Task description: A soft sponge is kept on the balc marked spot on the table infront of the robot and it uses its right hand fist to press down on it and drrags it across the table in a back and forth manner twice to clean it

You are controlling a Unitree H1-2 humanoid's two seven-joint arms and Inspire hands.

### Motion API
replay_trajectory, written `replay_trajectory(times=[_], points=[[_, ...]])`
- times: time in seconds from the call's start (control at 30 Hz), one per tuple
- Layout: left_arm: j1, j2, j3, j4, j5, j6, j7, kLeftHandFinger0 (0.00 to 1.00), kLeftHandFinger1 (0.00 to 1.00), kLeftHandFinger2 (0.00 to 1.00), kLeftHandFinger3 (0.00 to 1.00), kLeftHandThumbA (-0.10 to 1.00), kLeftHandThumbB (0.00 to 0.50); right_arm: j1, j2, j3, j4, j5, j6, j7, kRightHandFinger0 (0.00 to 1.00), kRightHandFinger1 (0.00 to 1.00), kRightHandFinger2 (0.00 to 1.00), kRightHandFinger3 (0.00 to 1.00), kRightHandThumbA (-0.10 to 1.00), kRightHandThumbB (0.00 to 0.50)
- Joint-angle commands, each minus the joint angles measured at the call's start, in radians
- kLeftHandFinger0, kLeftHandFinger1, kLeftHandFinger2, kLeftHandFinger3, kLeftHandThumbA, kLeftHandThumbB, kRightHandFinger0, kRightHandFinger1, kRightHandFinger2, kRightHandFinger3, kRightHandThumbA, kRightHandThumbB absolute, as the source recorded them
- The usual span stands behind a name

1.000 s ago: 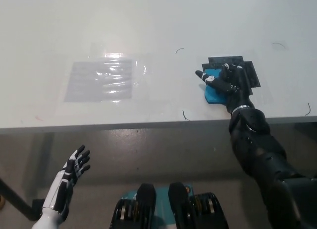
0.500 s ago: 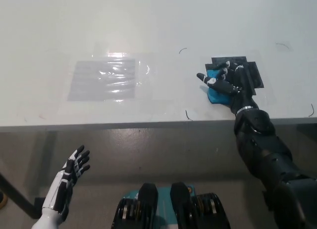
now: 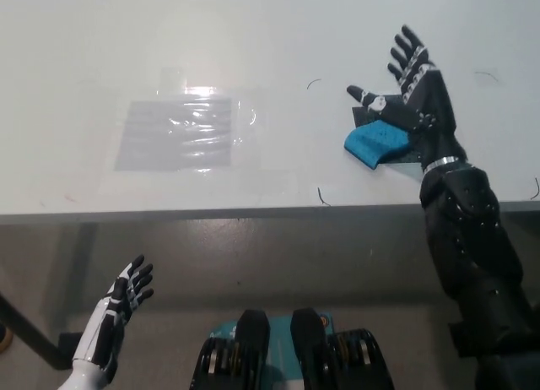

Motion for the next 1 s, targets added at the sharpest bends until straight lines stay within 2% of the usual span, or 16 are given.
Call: replay_trajectory(times=[0.0, 0.13, 0.27, 0.37, 0.43, 0.5, 0.57, 0.6, 0.63, 0.7, 0.73, 0.77, 0.83, 0.9, 0.97], points=[[-0.006, 0.017, 0.002, -0.019, 0.004, -0.040, 0.001, 1.00, 1.00, 1.00, 1.00, 1.00, 0.500, -0.094, -0.065, 0.112, -0.889, 0.130, 0.326, 0.107, 1.00, 1.00, 1.00, 1.00, 1.00, 0.467], [-0.012, 0.021, 0.002, -0.015, 0.000, -0.037, -0.004, 1.00, 1.00, 1.00, 1.00, 1.00, 0.500, -0.079, -0.091, 0.121, -1.080, 0.134, 0.373, 0.092, 1.00, 1.00, 1.00, 1.00, 1.00, 0.489], [-0.013, 0.024, 0.001, -0.024, -0.002, -0.035, -0.009, 1.00, 1.00, 1.00, 1.00, 1.00, 0.500, 0.019, -0.121, 0.145, -1.313, 0.108, 0.395, 0.094, 1.00, 1.00, 1.00, 1.00, 1.00, 0.465], [-0.017, 0.025, 0.000, -0.024, 0.010, -0.027, -0.001, 1.00, 1.00, 1.00, 1.00, 1.00, 0.500, 0.124, -0.110, 0.171, -1.477, 0.044, 0.383, 0.098, 1.00, 1.00, 1.00, 1.00, 1.00, 0.488], [-0.022, 0.028, 0.003, -0.023, 0.003, -0.027, -0.005, 1.00, 1.00, 1.00, 1.00, 1.00, 0.500, 0.193, -0.098, 0.200, -1.543, 0.041, 0.338, 0.111, 1.00, 1.00, 1.00, 1.00, 1.00, 0.468], [-0.028, 0.031, 0.002, -0.025, 0.001, -0.021, -0.008, 1.00, 1.00, 1.00, 1.00, 1.00, 0.500, 0.301, -0.069, 0.229, -1.623, 0.003, 0.322, 0.112, 1.00, 1.00, 1.00, 1.00, 1.00, 0.471], [-0.036, 0.034, -0.001, -0.022, 0.002, -0.019, -0.012, 1.00, 1.00, 1.00, 1.00, 1.00, 0.500, 0.459, -0.023, 0.266, -1.688, -0.071, 0.290, 0.120, 1.00, 1.00, 1.00, 1.00, 1.00, 0.426], [-0.038, 0.035, -0.001, -0.019, 0.001, -0.019, -0.013, 1.00, 1.00, 1.00, 1.00, 1.00, 0.500, 0.493, -0.013, 0.274, -1.699, -0.082, 0.291, 0.119, 1.00, 1.00, 1.00, 1.00, 1.00, 0.422], [-0.040, 0.036, -0.002, -0.017, 0.003, -0.018, -0.014, 1.00, 1.00, 1.00, 1.00, 1.00, 0.500, 0.535, -0.015, 0.270, -1.692, -0.146, 0.231, 0.146, 1.00, 1.00, 1.00, 1.00, 1.00, 0.406], [-0.039, 0.035, -0.003, -0.021, 0.008, -0.008, -0.011, 1.00, 1.00, 1.00, 1.00, 1.00, 0.500, 0.630, -0.055, 0.305, -1.614, -0.067, 0.131, 0.163, 1.00, 1.00, 1.00, 1.00, 1.00, 0.442], [-0.037, 0.033, -0.004, -0.022, 0.013, -0.008, -0.007, 1.00, 1.00, 1.00, 1.00, 1.00, 0.500, 0.677, -0.065, 0.313, -1.549, -0.045, 0.057, 0.170, 1.00, 1.00, 1.00, 1.00, 1.00, 0.434], [-0.037, 0.032, -0.005, -0.023, 0.013, -0.009, -0.008, 1.00, 1.00, 1.00, 1.00, 1.00, 0.500, 0.716, -0.071, 0.314, -1.515, -0.038, 0.038, 0.170, 1.00, 1.00, 1.00, 1.00, 1.00, 0.444], [-0.034, 0.031, -0.005, -0.030, 0.009, -0.003, -0.009, 1.00, 1.00, 1.00, 1.00, 1.00, 0.500, 0.837, -0.078, 0.308, -1.459, -0.028, 0.101, 0.149, 1.00, 1.00, 1.00, 1.00, 1.00, 0.459], [-0.030, 0.030, -0.003, -0.034, 0.007, 0.002, -0.008, 1.00, 1.00, 1.00, 1.00, 1.00, 0.500, 0.881, -0.079, 0.304, -1.420, 0.009, 0.119, 0.138, 1.00, 1.00, 1.00, 1.00, 1.00, 0.481], [-0.034, 0.032, -0.002, -0.025, 0.017, -0.005, -0.002, 1.00, 1.00, 1.00, 1.00, 1.00, 0.500, 0.916, -0.059, 0.283, -1.303, 0.014, 0.040, 0.124, 1.00, 1.00, 1.00, 1.00, 1.00, 0.425]])
